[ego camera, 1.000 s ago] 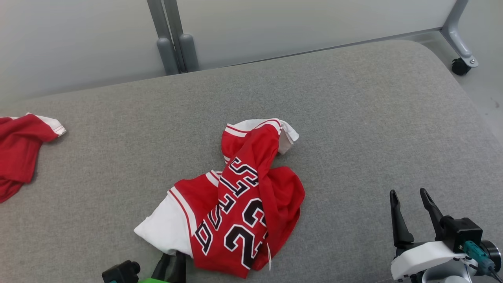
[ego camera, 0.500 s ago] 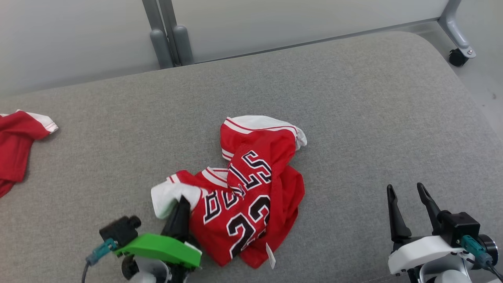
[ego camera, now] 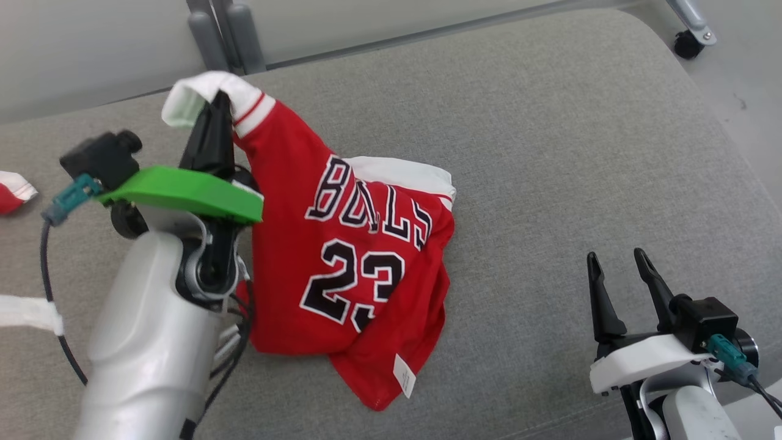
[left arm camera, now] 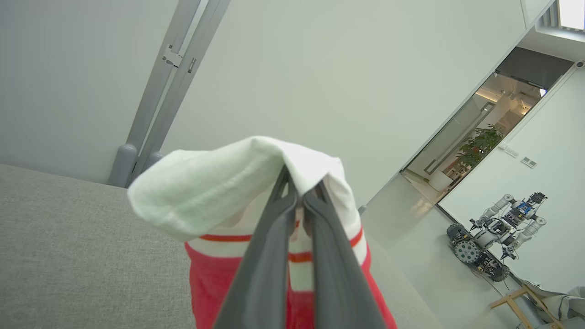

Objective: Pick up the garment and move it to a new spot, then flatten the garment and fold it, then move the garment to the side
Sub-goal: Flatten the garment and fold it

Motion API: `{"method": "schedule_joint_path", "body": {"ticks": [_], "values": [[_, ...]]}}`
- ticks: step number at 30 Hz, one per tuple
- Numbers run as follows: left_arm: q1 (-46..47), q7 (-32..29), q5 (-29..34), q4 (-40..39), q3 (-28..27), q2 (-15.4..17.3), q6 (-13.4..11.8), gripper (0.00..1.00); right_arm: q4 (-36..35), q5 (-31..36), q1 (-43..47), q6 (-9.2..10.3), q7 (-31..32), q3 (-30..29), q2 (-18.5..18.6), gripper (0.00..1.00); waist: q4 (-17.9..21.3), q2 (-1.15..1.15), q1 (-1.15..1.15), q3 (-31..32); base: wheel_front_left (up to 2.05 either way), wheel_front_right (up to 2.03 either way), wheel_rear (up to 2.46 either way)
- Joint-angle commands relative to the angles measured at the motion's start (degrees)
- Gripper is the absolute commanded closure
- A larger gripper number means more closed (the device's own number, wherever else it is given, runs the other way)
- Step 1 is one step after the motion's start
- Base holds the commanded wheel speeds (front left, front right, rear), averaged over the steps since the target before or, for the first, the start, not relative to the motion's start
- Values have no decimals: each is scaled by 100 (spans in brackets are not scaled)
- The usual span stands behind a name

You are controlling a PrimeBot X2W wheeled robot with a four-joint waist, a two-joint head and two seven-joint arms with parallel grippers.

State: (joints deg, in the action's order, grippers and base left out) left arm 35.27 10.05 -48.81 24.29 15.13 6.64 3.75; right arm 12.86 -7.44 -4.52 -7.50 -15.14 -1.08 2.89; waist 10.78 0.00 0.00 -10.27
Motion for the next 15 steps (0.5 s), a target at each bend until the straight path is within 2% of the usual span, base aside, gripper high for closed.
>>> {"method": "schedule_joint_path", "body": {"ticks": [1,9,15], "values": [[281,7,104,88,-40,105,-34,100,-21,-54,-104,2,-1,16,2,0,290,0,0,-354,0,0,0],[1923,302,648,1020,-85,478,-97,100,-41,-202,-323,2,-1,69,1,0,665,0,0,-963,0,0,0],[2530,510,1200,1762,-214,663,-222,100,-6,-255,-389,2,-1,181,2,0,805,0,0,-1092,0,0,0]]}}
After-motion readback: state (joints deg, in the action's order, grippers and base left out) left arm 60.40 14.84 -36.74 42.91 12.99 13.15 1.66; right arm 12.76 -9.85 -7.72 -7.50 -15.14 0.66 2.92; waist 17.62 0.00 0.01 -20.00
